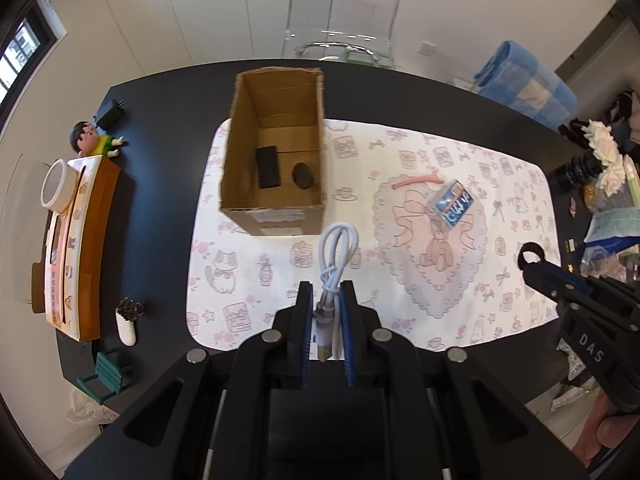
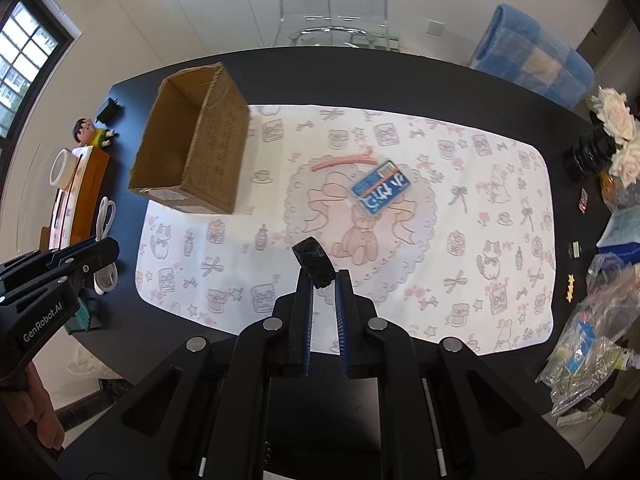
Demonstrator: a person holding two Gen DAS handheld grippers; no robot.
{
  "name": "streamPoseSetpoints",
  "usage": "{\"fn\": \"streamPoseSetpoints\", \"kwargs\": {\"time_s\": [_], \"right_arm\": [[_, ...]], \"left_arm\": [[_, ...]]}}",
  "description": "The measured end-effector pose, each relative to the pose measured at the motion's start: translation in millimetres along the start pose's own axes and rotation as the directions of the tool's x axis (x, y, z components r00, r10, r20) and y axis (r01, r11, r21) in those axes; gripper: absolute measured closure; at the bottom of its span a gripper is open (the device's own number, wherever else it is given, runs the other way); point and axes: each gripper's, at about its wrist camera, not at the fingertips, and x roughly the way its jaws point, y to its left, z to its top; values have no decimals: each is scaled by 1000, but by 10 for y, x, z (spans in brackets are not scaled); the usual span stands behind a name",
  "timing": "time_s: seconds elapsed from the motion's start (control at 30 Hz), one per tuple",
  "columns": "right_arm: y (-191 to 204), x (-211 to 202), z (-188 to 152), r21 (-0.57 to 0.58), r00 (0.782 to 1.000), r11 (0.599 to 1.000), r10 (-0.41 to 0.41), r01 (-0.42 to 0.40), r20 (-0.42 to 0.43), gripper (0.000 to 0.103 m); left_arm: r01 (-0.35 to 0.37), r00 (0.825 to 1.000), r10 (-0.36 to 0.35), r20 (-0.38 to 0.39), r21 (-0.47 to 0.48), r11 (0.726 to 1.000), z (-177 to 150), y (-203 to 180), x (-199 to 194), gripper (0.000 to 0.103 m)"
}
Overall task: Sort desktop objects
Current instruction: 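Carry the white cable into the box and open the left tool while the right tool carries the black item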
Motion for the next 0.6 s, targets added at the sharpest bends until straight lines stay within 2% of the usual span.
{"fn": "streamPoseSetpoints", "kwargs": {"time_s": [0.23, 0.6], "right_arm": [[311, 51, 78, -30, 1000, 999, 18, -18, -11, 92], [467, 136, 361, -35, 1000, 999, 29, -30, -12, 92]], "left_arm": [[-7, 1000, 7, 4, -32, 999, 110, 261, 15, 90], [5, 1000, -5, 4, -26, 1000, 504, 312, 183, 90]]}}
